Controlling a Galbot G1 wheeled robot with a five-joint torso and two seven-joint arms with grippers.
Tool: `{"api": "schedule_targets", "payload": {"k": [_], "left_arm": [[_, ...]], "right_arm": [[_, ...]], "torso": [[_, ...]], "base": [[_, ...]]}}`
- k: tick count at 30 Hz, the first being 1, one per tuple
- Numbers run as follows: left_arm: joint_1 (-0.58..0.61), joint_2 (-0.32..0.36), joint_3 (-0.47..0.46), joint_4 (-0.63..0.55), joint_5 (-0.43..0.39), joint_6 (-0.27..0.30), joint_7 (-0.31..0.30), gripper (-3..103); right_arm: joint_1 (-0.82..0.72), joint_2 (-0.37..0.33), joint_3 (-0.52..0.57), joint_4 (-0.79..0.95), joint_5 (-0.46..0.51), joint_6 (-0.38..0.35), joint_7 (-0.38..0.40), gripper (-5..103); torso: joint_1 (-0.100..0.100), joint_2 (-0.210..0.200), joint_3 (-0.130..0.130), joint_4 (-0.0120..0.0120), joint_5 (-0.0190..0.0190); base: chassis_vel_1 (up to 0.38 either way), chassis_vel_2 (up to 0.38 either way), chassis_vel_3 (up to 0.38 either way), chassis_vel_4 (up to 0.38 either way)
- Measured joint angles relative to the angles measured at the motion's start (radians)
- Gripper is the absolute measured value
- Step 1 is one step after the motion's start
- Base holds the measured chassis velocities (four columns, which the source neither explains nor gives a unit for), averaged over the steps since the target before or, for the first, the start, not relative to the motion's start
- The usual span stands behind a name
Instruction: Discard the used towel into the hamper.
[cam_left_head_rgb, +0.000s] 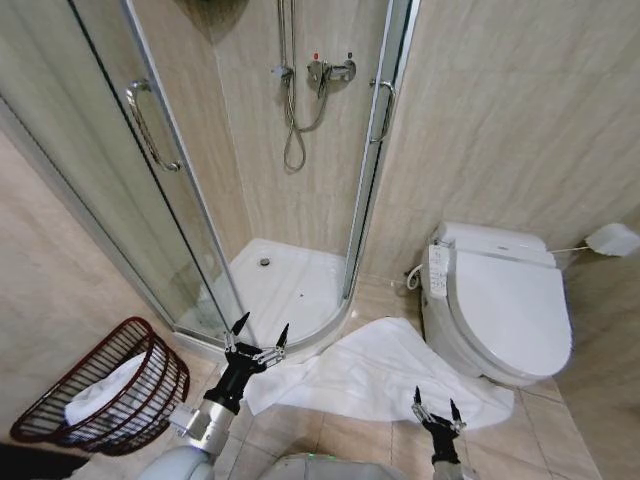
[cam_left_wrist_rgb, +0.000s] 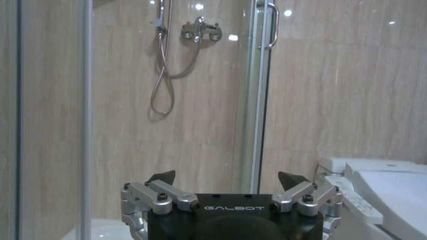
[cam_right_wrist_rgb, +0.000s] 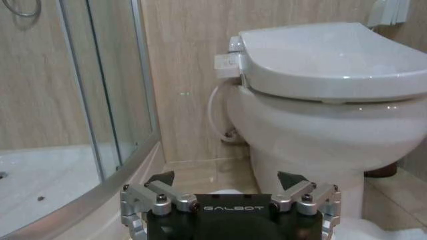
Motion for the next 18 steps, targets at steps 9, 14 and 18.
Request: {"api": "schedule_targets", "payload": {"k": [9, 14, 18], "left_arm": [[0.0, 0.0, 0.0, 0.0, 0.0, 0.0, 0.0, 100], [0.0, 0.0, 0.0, 0.0, 0.0, 0.0, 0.0, 100], [0.0, 0.0, 0.0, 0.0, 0.0, 0.0, 0.0, 100]], "right_arm": [[0.022, -0.002, 0.006, -0.037, -0.012, 0.015, 0.01, 100], [0.03, -0.013, 0.013, -0.045, -0.002, 0.016, 0.006, 100], [0.042, -0.015, 0.014, -0.067, 0.001, 0.019, 0.006, 100]], "torso": [[-0.016, -0.039, -0.023, 0.0003, 0.0002], [-0.025, -0.062, -0.037, -0.0002, 0.0], [-0.031, -0.081, -0.049, -0.0001, 0.0001]], "base": [[0.0, 0.0, 0.0, 0.0], [0.0, 0.0, 0.0, 0.0], [0.0, 0.0, 0.0, 0.0]]}}
